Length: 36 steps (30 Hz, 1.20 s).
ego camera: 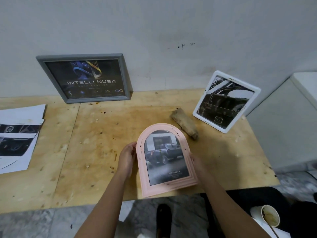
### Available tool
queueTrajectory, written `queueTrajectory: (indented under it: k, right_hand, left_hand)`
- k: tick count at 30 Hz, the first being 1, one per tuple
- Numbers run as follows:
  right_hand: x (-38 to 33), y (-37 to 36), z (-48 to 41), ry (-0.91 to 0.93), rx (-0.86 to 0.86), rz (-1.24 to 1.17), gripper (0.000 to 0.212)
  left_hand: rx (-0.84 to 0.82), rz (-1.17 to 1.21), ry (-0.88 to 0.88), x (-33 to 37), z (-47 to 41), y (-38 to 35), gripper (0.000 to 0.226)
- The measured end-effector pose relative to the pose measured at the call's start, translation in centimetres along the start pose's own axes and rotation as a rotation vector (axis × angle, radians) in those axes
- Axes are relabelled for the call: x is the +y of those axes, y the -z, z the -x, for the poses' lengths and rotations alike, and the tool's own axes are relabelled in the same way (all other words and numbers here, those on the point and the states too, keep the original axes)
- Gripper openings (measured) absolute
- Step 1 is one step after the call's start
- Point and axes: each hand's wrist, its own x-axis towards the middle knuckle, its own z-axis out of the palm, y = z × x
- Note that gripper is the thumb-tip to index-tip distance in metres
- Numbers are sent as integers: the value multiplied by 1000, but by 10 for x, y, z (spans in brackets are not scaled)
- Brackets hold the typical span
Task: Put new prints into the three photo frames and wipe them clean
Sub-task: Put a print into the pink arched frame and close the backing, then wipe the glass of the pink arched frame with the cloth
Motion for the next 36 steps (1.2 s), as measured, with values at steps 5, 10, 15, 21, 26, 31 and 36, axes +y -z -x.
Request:
queueTrajectory:
  k: [5,10,15,21,26,31,36]
  right_hand:
    - [-11,-6,-5,82,45,179,20]
    - [2,-10,-6,123,195,443,20]
    - [2,-10,-12,152,288,556,18]
    - [-50,-14,-47,366,391,654,22]
    - [-80,-19,-91,384,260,772,49]
    - [-77,-15,-114,328,230,1035,52]
    - [-85,-18,-120,522,290,866,38]
  left_hand:
    - [-14,14,45,-7,-10,-4,28]
    - [-103,-119,-3,-5,-10,-7,29]
    - [-117,-181,-91,-9,-9,-3,31]
    - [57,-515,-317,-35,2,11,28]
    - [210,-498,-301,-63,32,8,27]
    - [281,-517,-317,-84,51,-3,28]
    - [352,-520,-315,-85,53,-6,26]
